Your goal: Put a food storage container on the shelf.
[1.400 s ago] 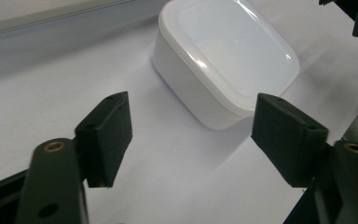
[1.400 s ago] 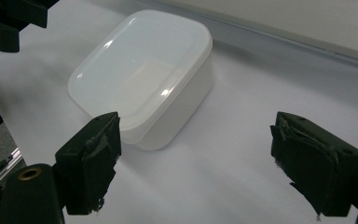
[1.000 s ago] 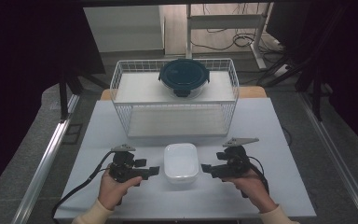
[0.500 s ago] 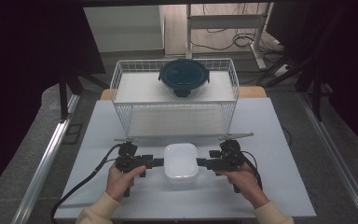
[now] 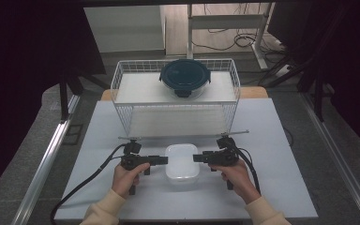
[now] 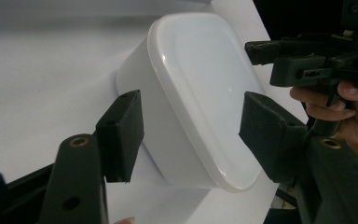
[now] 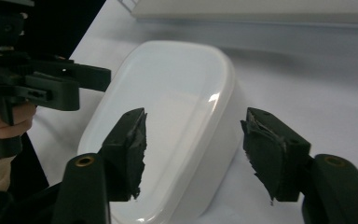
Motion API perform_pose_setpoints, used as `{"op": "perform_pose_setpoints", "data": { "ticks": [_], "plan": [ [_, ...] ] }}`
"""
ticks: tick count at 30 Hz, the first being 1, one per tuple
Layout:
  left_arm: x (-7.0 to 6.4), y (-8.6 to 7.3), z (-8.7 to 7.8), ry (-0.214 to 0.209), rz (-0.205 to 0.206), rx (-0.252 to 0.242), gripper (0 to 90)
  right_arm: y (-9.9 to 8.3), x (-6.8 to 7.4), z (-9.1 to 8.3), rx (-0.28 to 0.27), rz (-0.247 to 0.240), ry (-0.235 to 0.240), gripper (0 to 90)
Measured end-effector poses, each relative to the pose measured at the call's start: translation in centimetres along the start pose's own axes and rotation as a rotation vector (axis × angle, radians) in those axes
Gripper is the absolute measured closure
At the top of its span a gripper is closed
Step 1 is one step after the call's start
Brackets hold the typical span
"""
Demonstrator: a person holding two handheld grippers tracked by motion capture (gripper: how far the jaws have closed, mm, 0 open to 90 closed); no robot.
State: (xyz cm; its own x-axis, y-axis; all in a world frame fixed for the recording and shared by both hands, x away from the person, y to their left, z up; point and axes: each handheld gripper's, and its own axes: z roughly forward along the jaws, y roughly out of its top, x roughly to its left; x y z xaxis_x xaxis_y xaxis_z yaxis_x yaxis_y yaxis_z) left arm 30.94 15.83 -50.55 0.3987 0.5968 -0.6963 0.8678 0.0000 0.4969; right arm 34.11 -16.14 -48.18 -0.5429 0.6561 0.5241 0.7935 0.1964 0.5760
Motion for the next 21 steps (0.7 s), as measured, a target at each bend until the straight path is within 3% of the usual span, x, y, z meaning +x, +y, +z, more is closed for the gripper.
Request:
{"op": "perform_pose_setpoints", "data": {
  "ticks": [5,8,11,14,17,21],
  "plan": [
    [0.6,-0.2,0.2,-0.049,-0.036,0.005,44.1,-0.1,0.0,0.4,0.008,0.006,0.002,45.3],
    [0.8,-0.3,0.3,-0.058,-0.051,0.007,48.7,-0.2,-0.2,0.6,0.014,0.015,0.008,48.2],
    [0.9,-0.4,0.7,-0.11,-0.067,0.013,56.5,-0.3,-0.4,0.7,0.02,0.038,0.031,56.6],
    [0.9,-0.5,0.8,-0.092,-0.07,0.015,65.3,-0.4,-0.9,0.7,0.023,0.077,0.052,62.6],
    [0.9,-0.6,0.7,-0.103,-0.069,0.01,69.1,-0.5,-1.2,0.4,0.024,0.111,0.075,66.3],
    [0.5,-0.7,0.3,-0.128,-0.067,-0.003,73.6,-0.8,-0.9,-0.3,0.009,0.108,0.082,70.5]
  ]
}}
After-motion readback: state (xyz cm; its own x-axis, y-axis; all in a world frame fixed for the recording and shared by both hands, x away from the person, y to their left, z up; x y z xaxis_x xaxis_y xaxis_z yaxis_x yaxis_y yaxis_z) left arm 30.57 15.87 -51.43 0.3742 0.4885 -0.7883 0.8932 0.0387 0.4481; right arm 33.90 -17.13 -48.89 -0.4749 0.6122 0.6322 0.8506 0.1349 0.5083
